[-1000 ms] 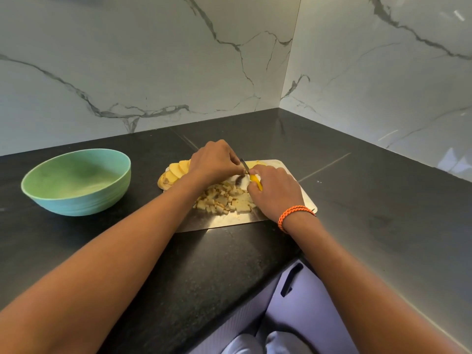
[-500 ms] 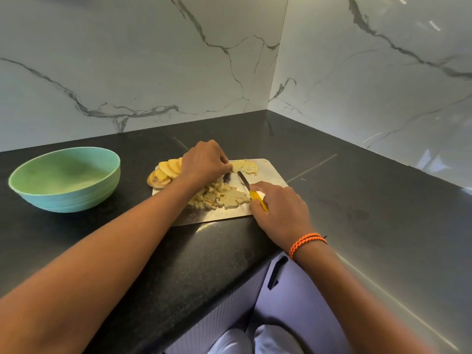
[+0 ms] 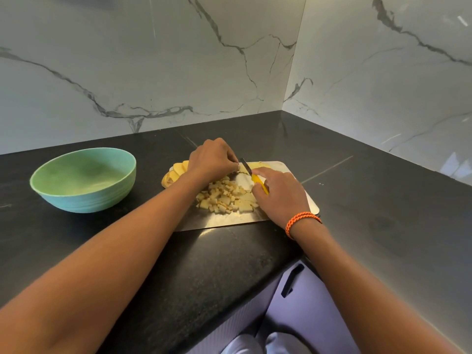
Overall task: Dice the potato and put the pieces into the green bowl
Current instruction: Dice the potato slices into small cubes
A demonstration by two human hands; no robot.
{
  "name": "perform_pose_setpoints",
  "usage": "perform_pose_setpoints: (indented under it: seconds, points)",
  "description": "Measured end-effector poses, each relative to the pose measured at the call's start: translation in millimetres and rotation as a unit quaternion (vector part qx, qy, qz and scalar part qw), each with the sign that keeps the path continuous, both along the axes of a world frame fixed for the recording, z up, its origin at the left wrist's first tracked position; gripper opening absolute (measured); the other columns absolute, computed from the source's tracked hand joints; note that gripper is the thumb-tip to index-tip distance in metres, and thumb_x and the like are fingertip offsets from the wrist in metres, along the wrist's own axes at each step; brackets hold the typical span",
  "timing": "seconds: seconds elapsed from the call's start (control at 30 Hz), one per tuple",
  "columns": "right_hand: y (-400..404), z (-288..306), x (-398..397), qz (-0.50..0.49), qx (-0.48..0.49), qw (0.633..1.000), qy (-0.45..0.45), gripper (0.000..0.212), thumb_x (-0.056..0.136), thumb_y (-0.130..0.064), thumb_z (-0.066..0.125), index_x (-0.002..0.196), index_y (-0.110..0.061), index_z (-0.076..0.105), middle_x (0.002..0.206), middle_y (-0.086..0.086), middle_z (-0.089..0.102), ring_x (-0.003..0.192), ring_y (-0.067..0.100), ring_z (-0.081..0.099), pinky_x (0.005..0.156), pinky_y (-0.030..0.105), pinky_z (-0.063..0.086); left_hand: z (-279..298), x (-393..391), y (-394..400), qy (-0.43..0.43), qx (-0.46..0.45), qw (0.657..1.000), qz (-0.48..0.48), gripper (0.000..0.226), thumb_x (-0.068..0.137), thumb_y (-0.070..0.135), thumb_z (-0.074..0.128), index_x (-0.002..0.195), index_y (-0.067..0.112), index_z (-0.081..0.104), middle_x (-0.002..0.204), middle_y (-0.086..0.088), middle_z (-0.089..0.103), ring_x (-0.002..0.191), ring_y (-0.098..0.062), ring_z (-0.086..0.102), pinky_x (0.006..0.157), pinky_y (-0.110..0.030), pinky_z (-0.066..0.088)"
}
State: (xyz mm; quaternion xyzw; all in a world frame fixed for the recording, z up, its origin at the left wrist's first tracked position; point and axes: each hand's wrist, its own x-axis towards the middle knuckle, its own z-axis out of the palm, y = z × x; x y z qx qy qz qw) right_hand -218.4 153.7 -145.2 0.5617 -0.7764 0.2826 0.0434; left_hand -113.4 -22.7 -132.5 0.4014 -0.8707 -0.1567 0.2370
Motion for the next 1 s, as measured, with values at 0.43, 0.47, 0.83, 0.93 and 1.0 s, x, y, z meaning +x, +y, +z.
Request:
perform_pose_setpoints:
  seconds: [0.43, 0.47, 0.83, 0.93, 1.0]
  points:
    - [29, 5, 2, 0.009, 0.053, 0.999, 0.003, 0.039, 0.098, -0.037, 0.053, 0.136, -0.033, 0.061, 0.12, 0.002, 0.068, 0.105, 0.022, 0.061, 0.088, 0.038, 0.052, -2, -3, 12, -0.001, -0.024, 0.999, 0.025, 0.017, 0.089, 0.042, 0.083, 0.093, 0.026, 0.085, 0.081, 0.012, 0.075, 0.075, -0.009, 0.066, 0.067, -0.032, 0.058]
    - [37, 7, 1, 0.014, 0.054, 0.998, 0.001, 0.039, 0.098, -0.036, 0.054, 0.136, -0.033, 0.061, 0.122, 0.001, 0.068, 0.107, 0.022, 0.062, 0.091, 0.039, 0.053, -2, -3, 12, 0.0, -0.025, 0.999, 0.022, 0.017, 0.089, 0.041, 0.083, 0.094, 0.025, 0.085, 0.082, 0.012, 0.075, 0.075, -0.009, 0.066, 0.067, -0.031, 0.057]
    - [41, 25, -55, 0.037, -0.034, 0.998, -0.035, 0.029, 0.099, -0.044, 0.06, 0.122, -0.031, 0.072, 0.091, -0.007, 0.076, 0.084, 0.009, 0.068, 0.084, 0.042, 0.059, 1, 2, 11, 0.005, -0.049, 0.999, 0.001, 0.026, 0.099, 0.008, 0.068, 0.111, 0.027, 0.081, 0.107, 0.004, 0.078, 0.088, -0.016, 0.068, 0.083, -0.042, 0.062]
    - [25, 25, -78, -0.022, -0.04, 0.999, -0.015, 0.026, 0.099, -0.049, 0.058, 0.116, -0.033, 0.071, 0.104, -0.011, 0.075, 0.099, 0.012, 0.069, 0.087, 0.044, 0.058, 0, -4, 12, 0.011, -0.042, 0.999, -0.014, 0.025, 0.098, 0.004, 0.066, 0.11, 0.02, 0.081, 0.114, 0.002, 0.076, 0.096, -0.018, 0.069, 0.09, -0.045, 0.061]
    - [21, 19, -85, -0.037, -0.02, 0.999, -0.003, 0.027, 0.1, -0.052, 0.056, 0.116, -0.034, 0.069, 0.105, -0.011, 0.074, 0.098, 0.014, 0.069, 0.086, 0.044, 0.058, -2, -8, 13, 0.001, -0.042, 0.999, -0.03, 0.025, 0.099, 0.002, 0.059, 0.092, 0.021, 0.074, 0.107, 0.0, 0.072, 0.094, -0.02, 0.066, 0.089, -0.044, 0.061]
